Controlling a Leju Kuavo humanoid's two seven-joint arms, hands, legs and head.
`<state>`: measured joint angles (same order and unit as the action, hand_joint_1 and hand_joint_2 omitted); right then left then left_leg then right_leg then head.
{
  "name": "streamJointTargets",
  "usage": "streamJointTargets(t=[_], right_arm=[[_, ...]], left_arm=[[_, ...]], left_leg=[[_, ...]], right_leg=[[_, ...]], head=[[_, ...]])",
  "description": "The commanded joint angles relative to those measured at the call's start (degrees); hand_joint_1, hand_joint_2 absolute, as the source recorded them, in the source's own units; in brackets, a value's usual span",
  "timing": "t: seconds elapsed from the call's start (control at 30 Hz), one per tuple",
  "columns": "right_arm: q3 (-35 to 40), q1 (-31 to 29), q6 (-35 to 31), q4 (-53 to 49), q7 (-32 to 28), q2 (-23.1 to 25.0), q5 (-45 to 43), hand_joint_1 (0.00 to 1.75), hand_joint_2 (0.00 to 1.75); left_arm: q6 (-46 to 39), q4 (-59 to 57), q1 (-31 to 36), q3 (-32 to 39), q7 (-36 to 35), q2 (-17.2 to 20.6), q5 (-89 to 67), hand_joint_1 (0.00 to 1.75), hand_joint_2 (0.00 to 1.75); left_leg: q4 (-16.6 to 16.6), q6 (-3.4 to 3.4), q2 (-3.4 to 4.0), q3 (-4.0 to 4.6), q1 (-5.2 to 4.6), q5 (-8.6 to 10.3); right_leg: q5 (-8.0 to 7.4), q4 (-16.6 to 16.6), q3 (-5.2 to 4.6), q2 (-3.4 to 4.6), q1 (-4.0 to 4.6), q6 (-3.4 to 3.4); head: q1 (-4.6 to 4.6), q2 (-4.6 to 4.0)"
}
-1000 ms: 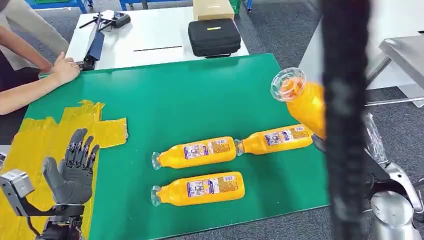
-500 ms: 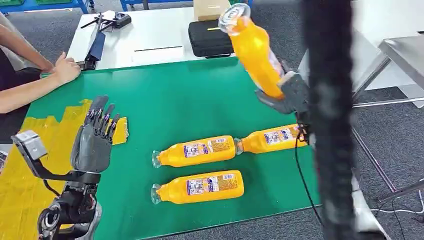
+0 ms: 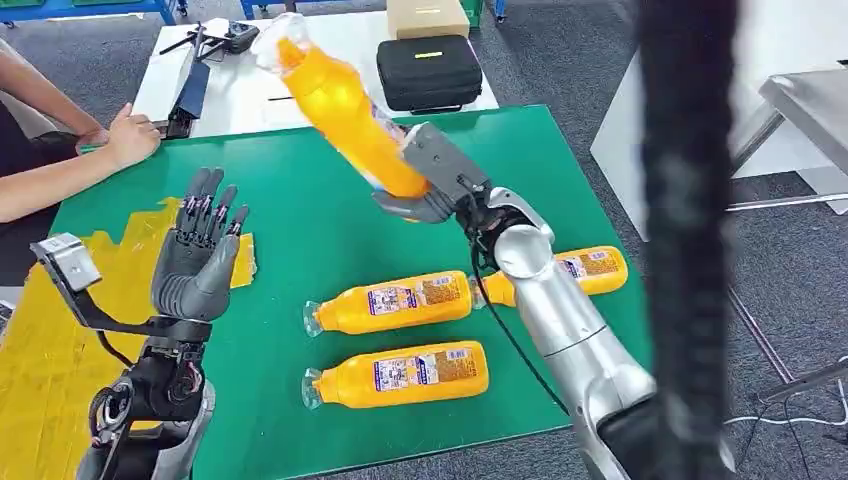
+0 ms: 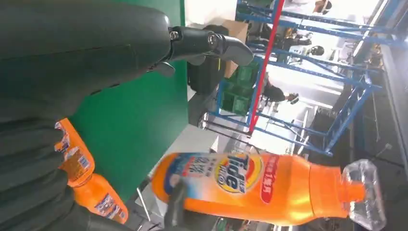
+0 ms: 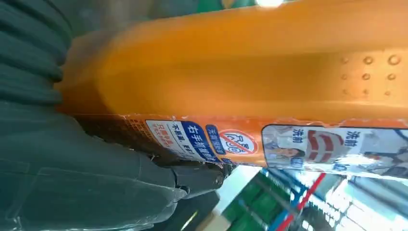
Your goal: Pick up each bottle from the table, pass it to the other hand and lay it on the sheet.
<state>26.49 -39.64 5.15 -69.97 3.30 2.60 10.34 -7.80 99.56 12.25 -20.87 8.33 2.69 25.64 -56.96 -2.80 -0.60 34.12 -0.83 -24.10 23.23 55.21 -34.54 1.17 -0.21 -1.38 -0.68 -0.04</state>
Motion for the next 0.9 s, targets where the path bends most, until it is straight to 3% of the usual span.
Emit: streamJointTargets(t=[0.03,0.17,0.47,0.9], right_arm=[[12.77,-6.34,2.26,7.27,3.46,3.05,2.49,1.75,1.75],[15.7,-5.33,2.97,7.07,4.63,2.45,4.54,1.75,1.75],[20.69,-3.16,1.02,4.5,6.48,1.33,13.49,1.75,1.75],[20.28,-3.57,-5.36,3.8,5.34,5.52,13.0,1.75,1.75]], left_arm=[[-3.14,-3.58,2.66,-1.36,1.54,1.63,-1.92,0.0,1.75],[-5.85,-1.34,1.3,-0.99,2.16,0.6,-4.1,0.0,1.75],[-12.2,-0.16,1.15,-0.8,1.0,0.25,-6.6,0.0,1.75],[-13.86,0.06,3.51,-3.9,-3.56,-1.01,5.07,0.0,1.75]], left_leg=[[-0.02,0.14,0.19,-0.07,-0.01,-0.06],[-0.15,0.36,0.2,-0.28,0.06,-0.21],[0.0,0.19,0.03,-0.11,0.04,-0.09],[-0.11,0.23,0.02,0.0,0.05,-0.12]], right_leg=[[0.02,0.05,0.03,0.1,-0.01,0.02],[0.19,0.18,0.24,-0.02,0.05,0.07],[0.09,-0.01,0.13,-0.1,0.04,0.03],[0.14,0.09,0.01,-0.14,0.05,0.03]], head=[[0.0,0.0],[0.0,0.0],[0.0,0.0],[0.0,0.0]])
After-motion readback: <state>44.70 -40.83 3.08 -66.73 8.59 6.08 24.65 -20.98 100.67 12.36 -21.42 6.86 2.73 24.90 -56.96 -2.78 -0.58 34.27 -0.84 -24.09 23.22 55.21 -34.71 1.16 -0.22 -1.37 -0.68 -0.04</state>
